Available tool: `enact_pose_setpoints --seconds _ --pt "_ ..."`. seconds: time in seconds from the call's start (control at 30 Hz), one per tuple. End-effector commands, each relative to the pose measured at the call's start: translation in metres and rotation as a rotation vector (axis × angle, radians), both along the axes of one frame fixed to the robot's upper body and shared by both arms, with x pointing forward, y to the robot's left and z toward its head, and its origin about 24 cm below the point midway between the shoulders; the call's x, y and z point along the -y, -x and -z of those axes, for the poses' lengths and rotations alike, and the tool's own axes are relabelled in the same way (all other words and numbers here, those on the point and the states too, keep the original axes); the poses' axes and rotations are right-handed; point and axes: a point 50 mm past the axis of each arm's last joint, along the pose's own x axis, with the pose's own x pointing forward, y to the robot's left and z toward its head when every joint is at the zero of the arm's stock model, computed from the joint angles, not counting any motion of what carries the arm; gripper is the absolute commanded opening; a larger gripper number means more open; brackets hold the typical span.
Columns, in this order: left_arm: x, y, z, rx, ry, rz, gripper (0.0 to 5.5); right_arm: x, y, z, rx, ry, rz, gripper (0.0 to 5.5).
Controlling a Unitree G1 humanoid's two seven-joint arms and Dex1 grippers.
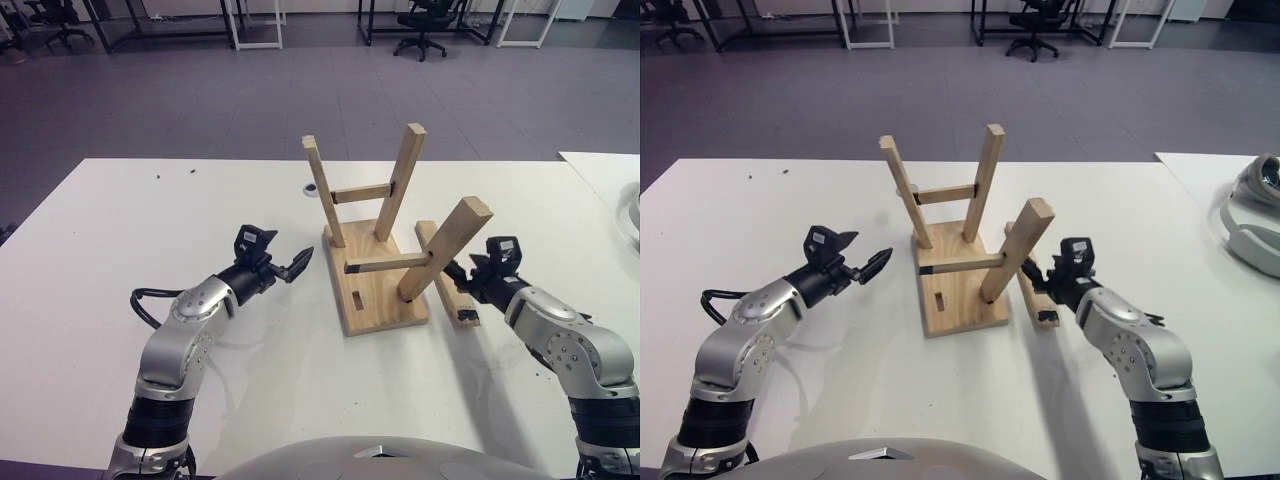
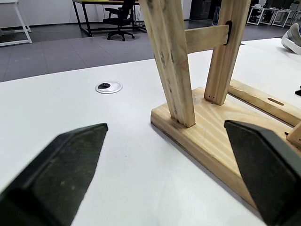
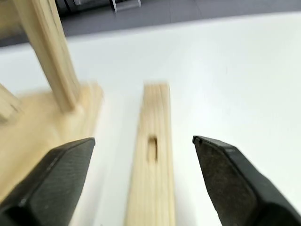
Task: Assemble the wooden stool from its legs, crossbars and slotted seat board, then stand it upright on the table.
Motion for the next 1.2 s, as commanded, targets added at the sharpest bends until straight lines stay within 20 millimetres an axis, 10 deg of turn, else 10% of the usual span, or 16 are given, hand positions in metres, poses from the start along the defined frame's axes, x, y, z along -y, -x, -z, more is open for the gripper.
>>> enact_pose_setpoints --seconds 0.03,0.4,0.57,0.67,0.77,1.2 --pt "0.001 -0.003 -0.002 0.014 -0.013 -0.003 4.57 -0.008 0.01 0.018 -0.106 0.004 -0.068 3.9" --pt "0.005 -0.004 -0.036 0.126 0.085 -0.03 4.57 0.011 0.0 0.028 -0.103 0.25 -0.023 2.09" --pt "-0.002 -0.025 -0.134 0.414 0.462 0.009 4.57 0.038 -0.058 -0.104 0.612 0.273 0.094 2.09" --pt "0.014 -0.038 -0.175 0.453 0.638 0.15 4.57 0.003 -0.06 -0.18 0.978 0.312 -0.12 2.09" --pt "0.031 -0.047 -0.21 0.459 0.781 0.291 4.57 -0.05 -0.043 -0.211 1.172 0.293 -0.402 2.09" --pt "0.053 -0.045 -0.218 0.288 1.052 0.486 4.57 -0.094 -0.02 -0.207 1.186 0.228 -0.713 2.08"
